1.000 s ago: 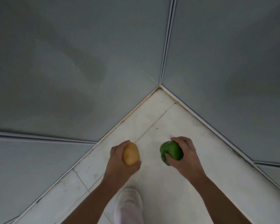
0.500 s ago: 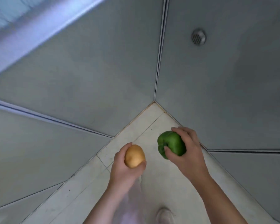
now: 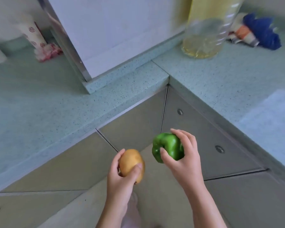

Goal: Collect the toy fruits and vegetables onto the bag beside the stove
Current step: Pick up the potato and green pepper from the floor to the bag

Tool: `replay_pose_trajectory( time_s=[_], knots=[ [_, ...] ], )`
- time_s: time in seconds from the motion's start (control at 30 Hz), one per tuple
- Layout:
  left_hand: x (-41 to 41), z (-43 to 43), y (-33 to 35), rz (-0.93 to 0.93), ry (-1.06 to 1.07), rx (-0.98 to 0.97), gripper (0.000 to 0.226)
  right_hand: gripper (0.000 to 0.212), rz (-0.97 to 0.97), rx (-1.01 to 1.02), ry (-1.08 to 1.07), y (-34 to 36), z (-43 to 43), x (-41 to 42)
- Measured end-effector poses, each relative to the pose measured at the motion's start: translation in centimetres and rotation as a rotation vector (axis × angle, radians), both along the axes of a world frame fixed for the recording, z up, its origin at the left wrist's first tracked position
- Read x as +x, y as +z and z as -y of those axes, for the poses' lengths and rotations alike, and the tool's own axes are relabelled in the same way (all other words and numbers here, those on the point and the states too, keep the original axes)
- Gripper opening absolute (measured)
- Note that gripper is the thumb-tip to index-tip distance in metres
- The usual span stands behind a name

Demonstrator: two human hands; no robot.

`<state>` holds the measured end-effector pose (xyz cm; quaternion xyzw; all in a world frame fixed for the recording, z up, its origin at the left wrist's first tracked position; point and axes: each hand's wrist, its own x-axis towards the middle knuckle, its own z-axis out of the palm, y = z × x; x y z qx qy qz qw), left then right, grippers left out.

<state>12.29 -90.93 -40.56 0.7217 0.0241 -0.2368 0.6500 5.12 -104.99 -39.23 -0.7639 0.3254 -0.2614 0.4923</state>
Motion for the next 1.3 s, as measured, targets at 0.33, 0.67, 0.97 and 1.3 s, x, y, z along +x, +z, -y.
replay_pose_trajectory(
  time_s=[0.33,0.67,0.97,1.3],
  knots=[
    [0.3,-1.6,12.9,0.157,-0.075,-0.212,0.066,0.052,0.13,-0.11,0.069,13.0,-1.7,-1.4],
    [-0.4,-10.0,18.1,0.44,-0.032,-0.097,0.065,0.057,0.139,-0.192,0.329,18.4,-6.0,-0.1],
    [0.7,-21.3,20.7,0.558,0.082,-0.038,0.072,0.054,0.187,-0.227,0.519,22.0,-16.0,3.7],
    [1.5,-44.4,21.2,0.662,0.343,0.127,0.072,0.053,0.259,-0.271,0.865,23.8,-39.7,10.2]
  ],
)
